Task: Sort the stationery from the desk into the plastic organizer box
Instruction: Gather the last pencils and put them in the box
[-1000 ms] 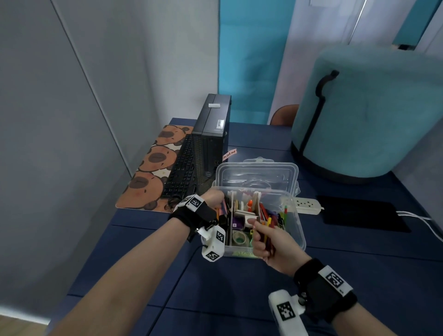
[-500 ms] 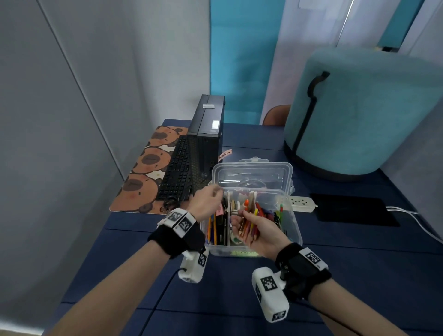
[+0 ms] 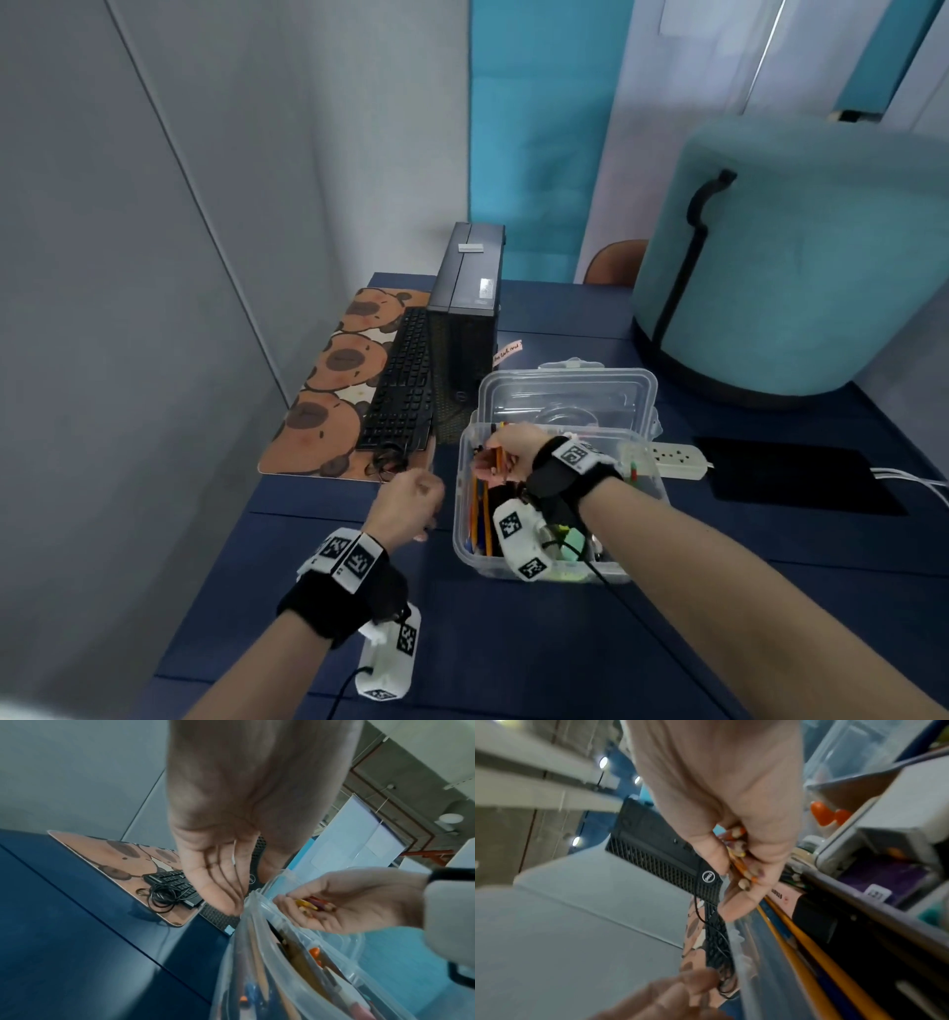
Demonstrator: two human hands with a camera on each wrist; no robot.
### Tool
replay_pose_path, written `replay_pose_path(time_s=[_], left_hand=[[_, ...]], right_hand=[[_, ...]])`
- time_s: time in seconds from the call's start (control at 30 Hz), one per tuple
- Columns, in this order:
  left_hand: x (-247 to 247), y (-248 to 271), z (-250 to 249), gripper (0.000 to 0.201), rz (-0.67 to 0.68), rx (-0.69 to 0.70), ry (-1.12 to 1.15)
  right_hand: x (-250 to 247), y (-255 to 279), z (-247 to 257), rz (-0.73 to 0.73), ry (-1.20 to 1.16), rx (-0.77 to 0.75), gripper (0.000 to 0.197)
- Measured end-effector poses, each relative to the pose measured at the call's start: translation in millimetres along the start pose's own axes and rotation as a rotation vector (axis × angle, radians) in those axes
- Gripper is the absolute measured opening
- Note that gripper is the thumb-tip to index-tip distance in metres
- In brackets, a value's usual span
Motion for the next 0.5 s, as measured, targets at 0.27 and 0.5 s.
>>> replay_pose_path(time_s=[0.27, 0.5], left_hand=[[21, -15, 2, 0.023, 0.213, -0.039, 0.168], [19, -17, -1, 0.022, 0.216, -0.018, 0.133]], right_hand=[[4, -24, 9, -0.077, 0.456, -0.134, 0.025], [0, -28, 12, -0.138, 0.432, -0.081, 0.026]])
Point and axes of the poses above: each hand's wrist, its own y-axis away from the middle knuckle, its own x-axis out of the palm, z = x × y, the point moved 7 cm from there along -y, towards the middle knuckle, and after that the axes turned 3 degrees about -y, right-handed, at the moved point
